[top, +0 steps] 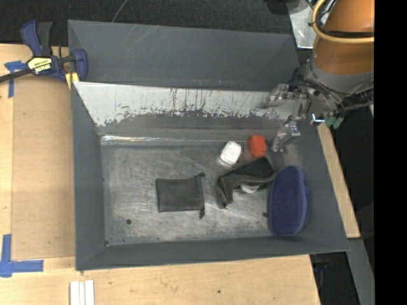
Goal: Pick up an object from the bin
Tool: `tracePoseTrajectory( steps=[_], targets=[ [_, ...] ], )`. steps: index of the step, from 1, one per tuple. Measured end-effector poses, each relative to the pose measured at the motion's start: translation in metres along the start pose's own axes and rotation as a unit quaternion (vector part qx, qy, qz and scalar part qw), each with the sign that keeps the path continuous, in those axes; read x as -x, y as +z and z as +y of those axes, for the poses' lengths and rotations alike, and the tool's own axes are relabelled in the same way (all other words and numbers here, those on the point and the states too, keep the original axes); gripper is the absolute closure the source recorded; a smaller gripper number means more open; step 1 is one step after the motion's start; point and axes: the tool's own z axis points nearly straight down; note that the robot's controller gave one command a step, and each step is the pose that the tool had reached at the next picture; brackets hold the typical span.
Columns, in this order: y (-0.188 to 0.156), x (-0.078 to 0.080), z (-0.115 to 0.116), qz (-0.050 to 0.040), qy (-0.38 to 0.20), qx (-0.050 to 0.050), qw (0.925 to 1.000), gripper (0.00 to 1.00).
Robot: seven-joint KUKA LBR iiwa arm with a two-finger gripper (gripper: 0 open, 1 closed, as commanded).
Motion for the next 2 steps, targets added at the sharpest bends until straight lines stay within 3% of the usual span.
tracePoseTrajectory(
  steps=[1, 2],
  targets=[
    [0.122, 0.003, 0.013, -0.0105, -0.06, -0.002, 0.9981, 0.0],
    [0.126, -0.034, 0.063, -0.0161, -0.106, -0.006, 0.9942, 0.0]
  ],
)
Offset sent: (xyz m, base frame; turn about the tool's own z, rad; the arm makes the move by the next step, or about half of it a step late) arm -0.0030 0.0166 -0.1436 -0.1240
